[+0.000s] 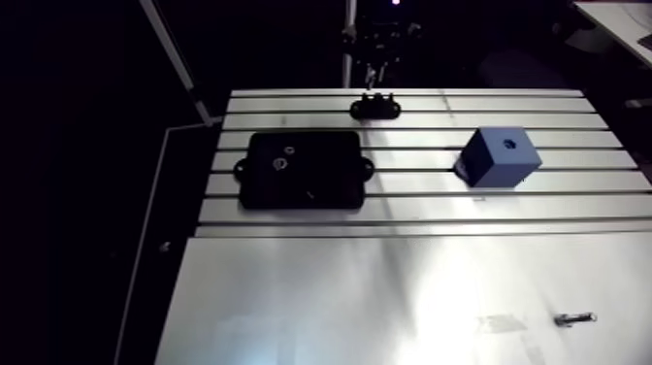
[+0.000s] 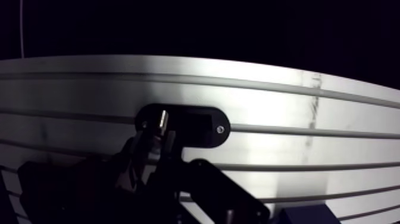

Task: Pick up the M10 bolt and insert it into the hex recess until seated.

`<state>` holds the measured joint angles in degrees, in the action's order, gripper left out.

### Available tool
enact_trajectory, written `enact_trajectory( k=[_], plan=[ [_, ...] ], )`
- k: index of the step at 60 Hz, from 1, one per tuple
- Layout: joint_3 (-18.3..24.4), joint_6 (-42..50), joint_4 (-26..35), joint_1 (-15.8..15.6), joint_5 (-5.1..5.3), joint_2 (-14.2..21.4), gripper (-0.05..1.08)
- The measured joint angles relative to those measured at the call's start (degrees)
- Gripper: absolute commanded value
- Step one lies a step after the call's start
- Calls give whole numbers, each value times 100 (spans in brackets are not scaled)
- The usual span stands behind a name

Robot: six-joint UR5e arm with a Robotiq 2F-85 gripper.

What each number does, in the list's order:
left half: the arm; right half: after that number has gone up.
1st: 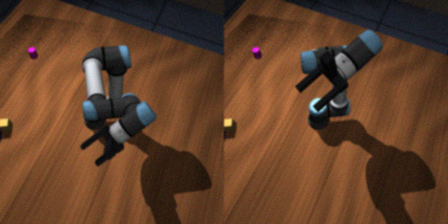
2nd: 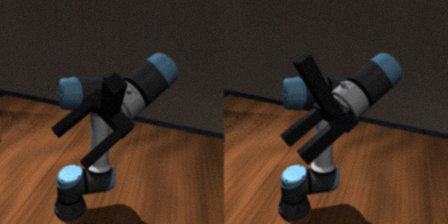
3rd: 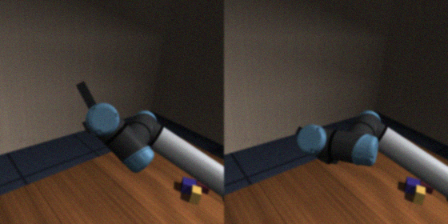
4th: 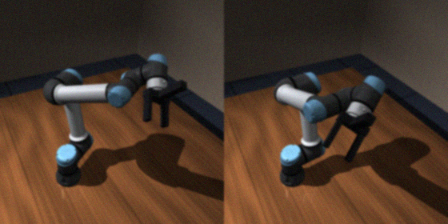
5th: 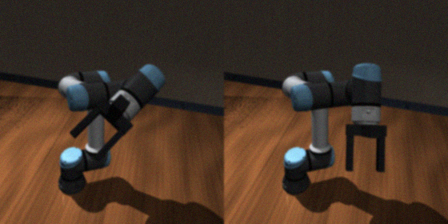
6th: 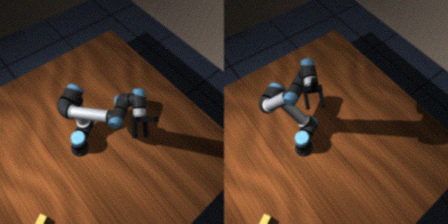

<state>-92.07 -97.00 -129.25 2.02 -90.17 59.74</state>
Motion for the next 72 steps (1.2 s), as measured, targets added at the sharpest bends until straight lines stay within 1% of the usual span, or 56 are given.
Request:
enact_trajectory(
  k=[13,22,34,43,53,57,61,72],
  plan=[
    [36,-266,154,0,-18,248,75],
    [54,-676,398,25,-25,485,79],
    [72,-1574,933,129,-31,854,81],
    [96,-2318,1356,294,-39,1108,81],
    [136,-3246,1858,530,-75,1337,81],
    [146,-3535,2006,639,-95,1407,81],
    [152,-3804,2154,738,-138,1463,81],
    [128,-4281,2439,908,-344,1557,81]
  ],
)
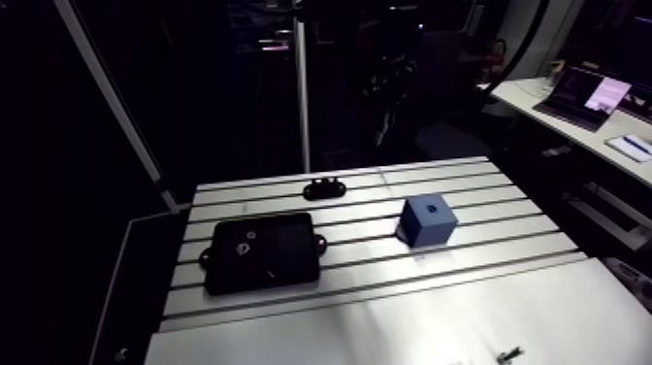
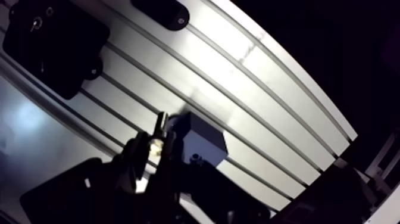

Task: Pick up the M10 bolt and insert it into the hex recess until seated.

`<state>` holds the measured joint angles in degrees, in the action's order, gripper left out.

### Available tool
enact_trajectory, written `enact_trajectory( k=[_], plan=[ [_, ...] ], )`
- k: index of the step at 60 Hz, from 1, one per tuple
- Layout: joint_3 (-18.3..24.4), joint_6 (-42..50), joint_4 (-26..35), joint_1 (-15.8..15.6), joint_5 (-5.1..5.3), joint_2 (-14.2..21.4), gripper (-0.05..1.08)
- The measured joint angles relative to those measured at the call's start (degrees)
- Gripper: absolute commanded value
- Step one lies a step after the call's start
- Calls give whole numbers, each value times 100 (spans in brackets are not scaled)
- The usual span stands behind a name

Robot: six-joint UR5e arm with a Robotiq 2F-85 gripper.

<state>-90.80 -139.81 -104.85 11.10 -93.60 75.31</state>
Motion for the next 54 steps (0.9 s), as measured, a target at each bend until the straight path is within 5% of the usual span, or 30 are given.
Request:
enact_trajectory(
  k=[25,54],
  plan=[
    [-202,-187,92,272,-278,31,81],
    [-436,-200,39,657,-313,108,83]
  ],
)
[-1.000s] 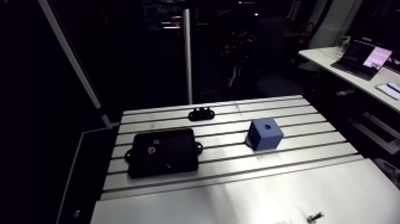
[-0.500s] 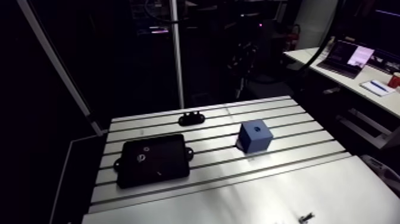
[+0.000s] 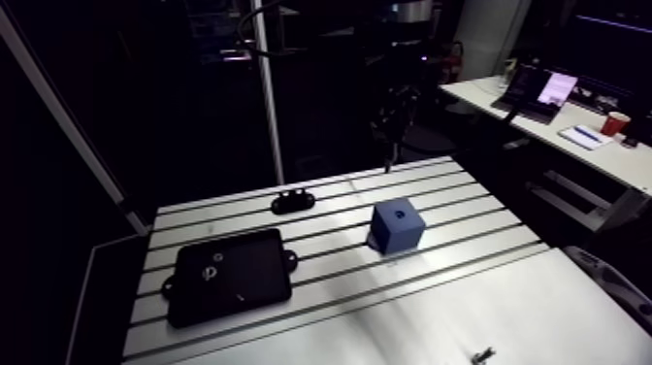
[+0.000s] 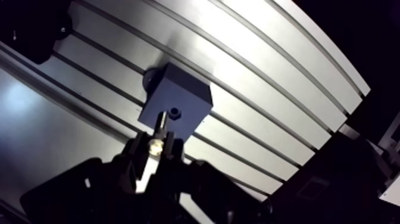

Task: Pick up the M10 bolt and insert it into the hex recess until seated.

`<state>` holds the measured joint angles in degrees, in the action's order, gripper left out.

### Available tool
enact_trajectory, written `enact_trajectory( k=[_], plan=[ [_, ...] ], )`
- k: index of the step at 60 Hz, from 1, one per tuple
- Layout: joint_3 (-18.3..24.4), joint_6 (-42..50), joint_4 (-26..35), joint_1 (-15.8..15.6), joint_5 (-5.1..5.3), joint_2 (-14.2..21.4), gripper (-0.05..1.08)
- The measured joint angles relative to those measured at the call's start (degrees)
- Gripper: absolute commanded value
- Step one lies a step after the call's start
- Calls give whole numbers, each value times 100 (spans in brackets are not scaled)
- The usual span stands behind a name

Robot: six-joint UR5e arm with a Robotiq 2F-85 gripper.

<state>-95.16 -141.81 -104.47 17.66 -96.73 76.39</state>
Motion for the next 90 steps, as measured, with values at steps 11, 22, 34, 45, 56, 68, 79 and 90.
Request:
enact_trajectory(
  k=[11,22,34,45,56,68,79,90],
  plan=[
    [-91,-1,-6,46,6,32,85],
    [-220,4,-18,77,9,72,86],
    [-363,-17,-131,117,1,69,86],
    [-408,-97,-206,130,-14,24,86],
    [-412,-148,-228,146,-125,-72,86],
    [-407,-247,-235,172,-248,-151,86],
    [-418,-331,-240,217,-281,-185,86],
    [-431,-355,-250,242,-285,-219,86]
  ],
)
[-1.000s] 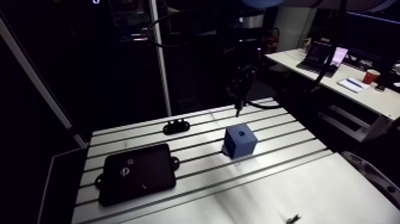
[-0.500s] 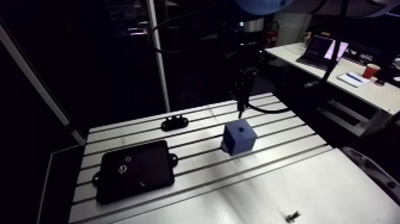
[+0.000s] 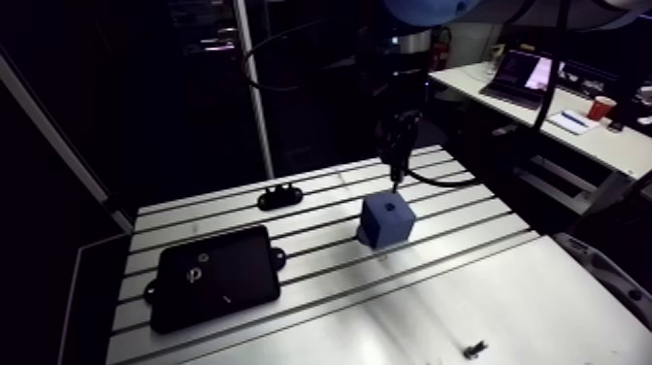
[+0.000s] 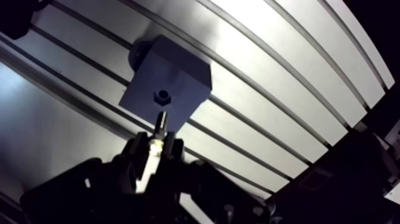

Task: Pick up the M10 bolt and insert it into the hex recess until seated.

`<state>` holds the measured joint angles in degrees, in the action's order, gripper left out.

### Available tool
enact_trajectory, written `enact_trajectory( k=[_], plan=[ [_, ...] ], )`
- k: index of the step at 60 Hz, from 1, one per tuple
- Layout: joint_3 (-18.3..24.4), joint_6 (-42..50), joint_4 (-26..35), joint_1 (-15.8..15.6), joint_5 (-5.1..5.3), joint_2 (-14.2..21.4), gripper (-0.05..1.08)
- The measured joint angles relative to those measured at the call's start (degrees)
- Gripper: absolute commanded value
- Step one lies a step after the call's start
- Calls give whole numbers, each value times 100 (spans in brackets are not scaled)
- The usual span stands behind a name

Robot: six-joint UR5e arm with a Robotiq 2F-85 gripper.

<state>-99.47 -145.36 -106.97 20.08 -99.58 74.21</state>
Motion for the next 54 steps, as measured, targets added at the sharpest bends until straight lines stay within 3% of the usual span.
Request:
enact_trajectory(
  k=[54],
  plan=[
    [40,-6,50,5,20,-172,86]
  ],
)
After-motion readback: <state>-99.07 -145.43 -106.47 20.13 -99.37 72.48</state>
